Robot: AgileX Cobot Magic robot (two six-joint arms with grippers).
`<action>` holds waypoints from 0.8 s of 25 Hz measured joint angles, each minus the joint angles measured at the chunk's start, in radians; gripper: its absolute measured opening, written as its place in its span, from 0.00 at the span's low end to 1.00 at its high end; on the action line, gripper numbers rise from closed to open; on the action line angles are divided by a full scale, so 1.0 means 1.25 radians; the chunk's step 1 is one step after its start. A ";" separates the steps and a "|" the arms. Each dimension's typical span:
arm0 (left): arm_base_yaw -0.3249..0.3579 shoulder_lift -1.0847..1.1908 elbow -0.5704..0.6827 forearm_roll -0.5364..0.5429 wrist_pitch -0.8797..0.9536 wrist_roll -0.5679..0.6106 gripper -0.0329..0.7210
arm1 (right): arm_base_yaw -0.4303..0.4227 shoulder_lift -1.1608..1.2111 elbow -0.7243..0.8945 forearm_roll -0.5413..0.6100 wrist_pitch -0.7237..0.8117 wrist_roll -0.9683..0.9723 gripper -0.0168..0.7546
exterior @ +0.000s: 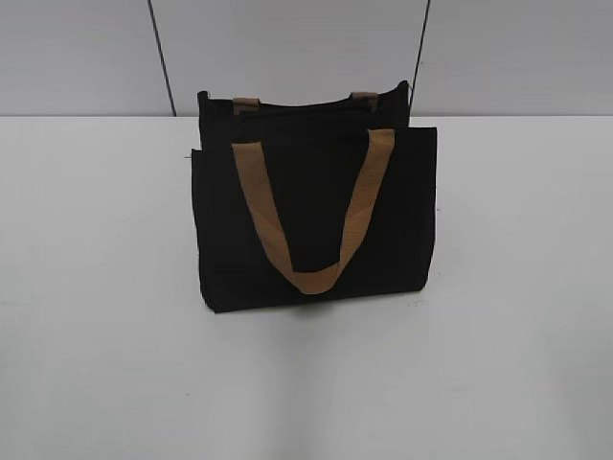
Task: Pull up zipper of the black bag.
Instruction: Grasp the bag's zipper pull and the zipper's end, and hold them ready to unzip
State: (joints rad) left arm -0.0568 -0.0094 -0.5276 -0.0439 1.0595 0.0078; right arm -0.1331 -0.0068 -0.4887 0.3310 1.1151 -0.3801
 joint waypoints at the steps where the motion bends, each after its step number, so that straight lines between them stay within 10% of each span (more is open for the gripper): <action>1: 0.000 0.000 0.000 0.000 0.000 0.000 0.58 | 0.000 0.000 0.000 0.000 0.000 0.000 0.54; 20: 0.000 0.000 -0.015 0.004 -0.152 0.012 0.58 | 0.000 0.000 0.000 0.000 0.000 0.000 0.54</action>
State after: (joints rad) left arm -0.0568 -0.0094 -0.5468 -0.0386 0.8692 0.0233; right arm -0.1331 -0.0068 -0.4887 0.3310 1.1151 -0.3801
